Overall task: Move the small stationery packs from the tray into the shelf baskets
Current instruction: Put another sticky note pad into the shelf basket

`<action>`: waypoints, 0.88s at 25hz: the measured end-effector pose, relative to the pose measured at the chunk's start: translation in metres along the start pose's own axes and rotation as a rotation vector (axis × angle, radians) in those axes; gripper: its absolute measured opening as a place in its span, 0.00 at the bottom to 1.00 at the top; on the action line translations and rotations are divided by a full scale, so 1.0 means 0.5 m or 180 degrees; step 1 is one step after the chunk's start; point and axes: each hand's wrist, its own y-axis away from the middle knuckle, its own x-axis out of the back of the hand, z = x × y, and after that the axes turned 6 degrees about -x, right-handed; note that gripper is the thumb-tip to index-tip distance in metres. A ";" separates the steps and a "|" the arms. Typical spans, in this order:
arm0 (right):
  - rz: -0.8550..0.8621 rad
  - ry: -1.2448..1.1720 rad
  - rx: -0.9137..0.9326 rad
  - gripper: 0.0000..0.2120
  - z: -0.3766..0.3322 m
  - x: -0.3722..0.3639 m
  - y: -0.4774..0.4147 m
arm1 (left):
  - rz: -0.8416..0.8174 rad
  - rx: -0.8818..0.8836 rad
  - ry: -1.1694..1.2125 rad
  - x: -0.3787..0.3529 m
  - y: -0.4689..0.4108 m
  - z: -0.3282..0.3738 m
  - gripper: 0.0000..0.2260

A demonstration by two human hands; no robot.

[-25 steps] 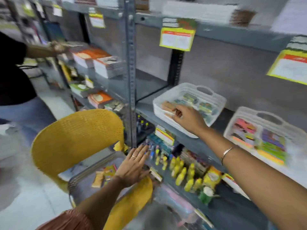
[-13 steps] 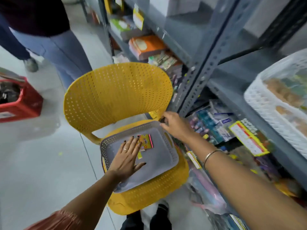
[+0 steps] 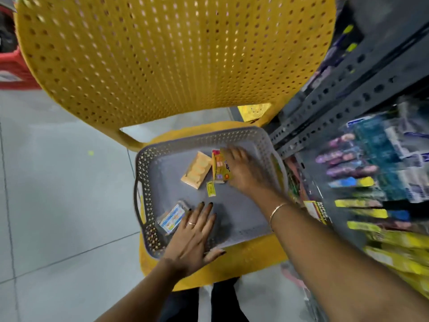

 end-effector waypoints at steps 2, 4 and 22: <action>-0.0056 -0.0020 0.0175 0.41 0.004 -0.010 -0.017 | 0.0062 0.0010 -0.0002 0.002 -0.003 0.000 0.38; 0.0040 -0.0044 0.0185 0.41 0.005 -0.016 -0.020 | 0.0103 0.0044 0.0044 0.005 -0.003 0.002 0.38; 0.0037 0.1507 0.1111 0.41 0.035 -0.034 0.024 | 0.0096 0.0147 0.0104 -0.011 -0.003 0.001 0.39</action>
